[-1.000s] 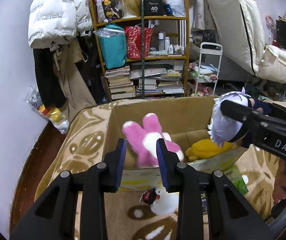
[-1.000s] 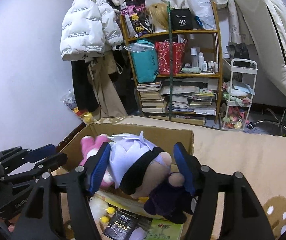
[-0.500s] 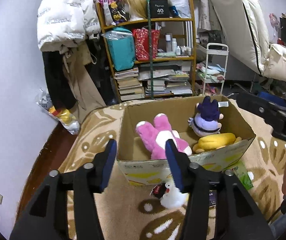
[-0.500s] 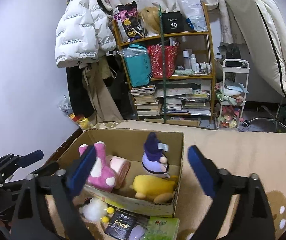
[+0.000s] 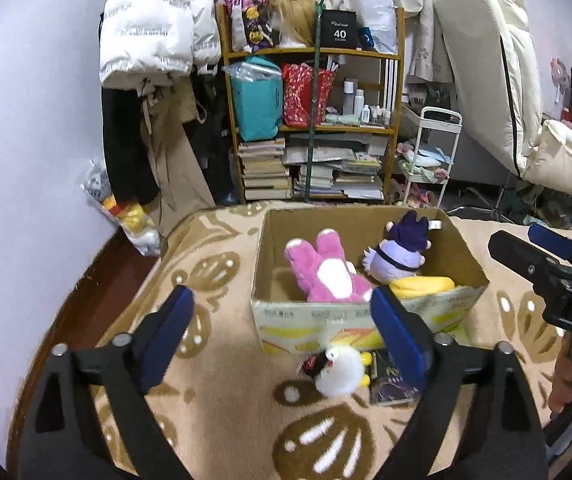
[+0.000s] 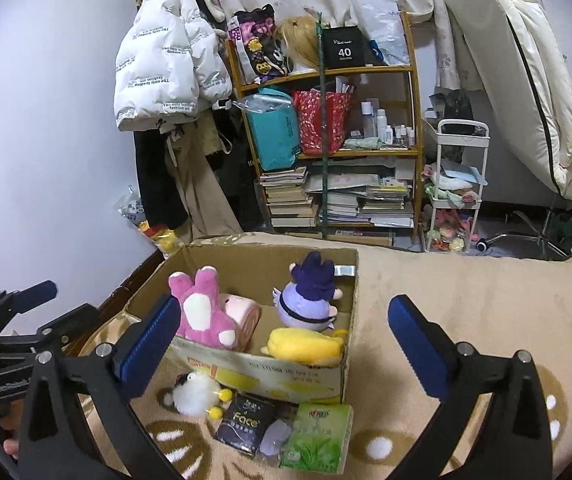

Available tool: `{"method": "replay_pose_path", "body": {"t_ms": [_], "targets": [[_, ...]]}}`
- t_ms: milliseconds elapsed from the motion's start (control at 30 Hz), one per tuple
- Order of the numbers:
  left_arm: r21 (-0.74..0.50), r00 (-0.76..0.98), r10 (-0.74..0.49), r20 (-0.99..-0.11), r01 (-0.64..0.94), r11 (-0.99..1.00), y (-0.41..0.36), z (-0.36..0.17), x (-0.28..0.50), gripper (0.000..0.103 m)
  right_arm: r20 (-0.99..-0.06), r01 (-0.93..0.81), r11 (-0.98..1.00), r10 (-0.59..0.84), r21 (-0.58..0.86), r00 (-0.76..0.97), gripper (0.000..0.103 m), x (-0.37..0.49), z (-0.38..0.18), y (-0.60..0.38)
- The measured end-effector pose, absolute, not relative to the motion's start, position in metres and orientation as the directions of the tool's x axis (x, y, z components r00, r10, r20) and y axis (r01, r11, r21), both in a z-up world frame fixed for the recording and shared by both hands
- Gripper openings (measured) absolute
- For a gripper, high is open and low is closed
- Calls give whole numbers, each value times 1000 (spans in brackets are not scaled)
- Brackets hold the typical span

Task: Organize soft objects
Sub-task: 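Withdraw both grippers from the box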

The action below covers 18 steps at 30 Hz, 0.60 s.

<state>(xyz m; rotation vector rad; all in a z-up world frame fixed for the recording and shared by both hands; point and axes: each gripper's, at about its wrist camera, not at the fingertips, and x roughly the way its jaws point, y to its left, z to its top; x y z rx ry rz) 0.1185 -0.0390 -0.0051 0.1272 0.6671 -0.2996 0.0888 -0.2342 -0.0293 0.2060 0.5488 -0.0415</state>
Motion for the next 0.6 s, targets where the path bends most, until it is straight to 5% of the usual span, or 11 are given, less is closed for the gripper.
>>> {"method": "replay_pose_path", "body": {"t_ms": [600], "targets": [[135, 726, -150, -671, 318, 938, -40, -22, 81, 98, -626, 151, 969, 5, 197, 780, 103, 60, -40, -240]]}}
